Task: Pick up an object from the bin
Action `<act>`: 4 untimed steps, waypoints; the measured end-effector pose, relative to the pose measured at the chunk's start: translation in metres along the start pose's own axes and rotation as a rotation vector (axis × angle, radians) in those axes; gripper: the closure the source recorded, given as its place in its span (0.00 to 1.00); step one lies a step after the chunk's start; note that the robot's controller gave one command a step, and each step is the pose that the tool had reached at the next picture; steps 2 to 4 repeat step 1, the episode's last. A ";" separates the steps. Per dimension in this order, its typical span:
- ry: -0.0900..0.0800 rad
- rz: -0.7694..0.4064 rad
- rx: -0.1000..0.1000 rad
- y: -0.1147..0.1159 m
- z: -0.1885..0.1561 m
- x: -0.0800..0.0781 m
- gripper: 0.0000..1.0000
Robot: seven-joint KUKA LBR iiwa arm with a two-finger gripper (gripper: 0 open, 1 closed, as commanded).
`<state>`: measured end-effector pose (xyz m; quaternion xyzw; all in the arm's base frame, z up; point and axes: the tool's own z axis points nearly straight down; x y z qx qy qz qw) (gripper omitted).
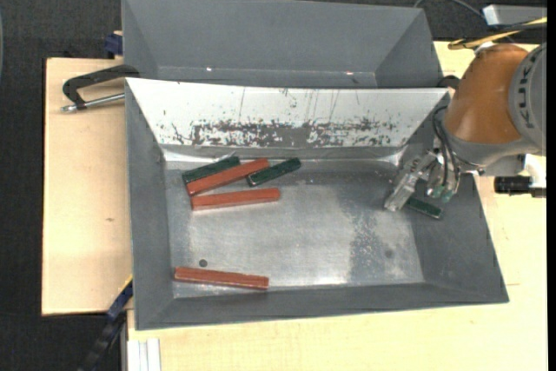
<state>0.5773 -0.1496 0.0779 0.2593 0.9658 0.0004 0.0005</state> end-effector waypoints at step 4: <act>-0.005 0.007 -0.001 0.018 -0.134 -0.005 1.00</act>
Offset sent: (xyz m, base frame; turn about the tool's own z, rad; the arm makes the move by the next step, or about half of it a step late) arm 0.0000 0.0000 0.0000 0.0000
